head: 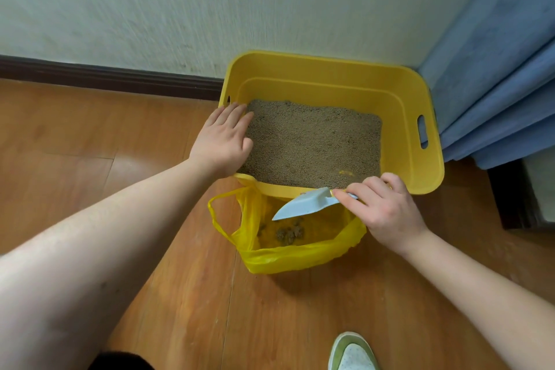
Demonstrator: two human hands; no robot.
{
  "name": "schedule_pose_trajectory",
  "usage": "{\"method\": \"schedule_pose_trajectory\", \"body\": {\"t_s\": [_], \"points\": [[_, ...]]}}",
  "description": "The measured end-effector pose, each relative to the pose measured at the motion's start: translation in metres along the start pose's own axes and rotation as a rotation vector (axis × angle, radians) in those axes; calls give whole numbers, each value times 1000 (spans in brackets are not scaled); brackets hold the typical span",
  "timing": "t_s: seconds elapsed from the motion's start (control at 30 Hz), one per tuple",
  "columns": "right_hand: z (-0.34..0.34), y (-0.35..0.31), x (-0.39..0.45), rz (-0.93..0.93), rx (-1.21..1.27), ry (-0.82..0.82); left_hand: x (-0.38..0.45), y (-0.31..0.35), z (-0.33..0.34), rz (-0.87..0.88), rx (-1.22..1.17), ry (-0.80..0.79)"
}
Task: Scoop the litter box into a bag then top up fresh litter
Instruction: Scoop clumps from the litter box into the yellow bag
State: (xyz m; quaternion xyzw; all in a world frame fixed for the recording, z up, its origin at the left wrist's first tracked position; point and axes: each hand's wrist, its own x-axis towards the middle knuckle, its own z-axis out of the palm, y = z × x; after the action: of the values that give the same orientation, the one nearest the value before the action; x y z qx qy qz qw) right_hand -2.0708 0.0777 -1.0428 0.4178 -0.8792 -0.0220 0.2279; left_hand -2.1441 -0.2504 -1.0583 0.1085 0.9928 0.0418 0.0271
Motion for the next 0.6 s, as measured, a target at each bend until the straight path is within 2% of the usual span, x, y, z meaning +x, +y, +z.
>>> {"method": "schedule_pose_trajectory", "body": {"t_s": [0.17, 0.43, 0.6], "points": [[-1, 4, 8, 5, 74, 40, 1, -2, 0, -4, 5, 3], [-1, 13, 29, -137, 76, 103, 2, -1, 0, -4, 10, -9], [6, 12, 16, -145, 114, 83, 1, -1, 0, -8, 7, -11]]}}
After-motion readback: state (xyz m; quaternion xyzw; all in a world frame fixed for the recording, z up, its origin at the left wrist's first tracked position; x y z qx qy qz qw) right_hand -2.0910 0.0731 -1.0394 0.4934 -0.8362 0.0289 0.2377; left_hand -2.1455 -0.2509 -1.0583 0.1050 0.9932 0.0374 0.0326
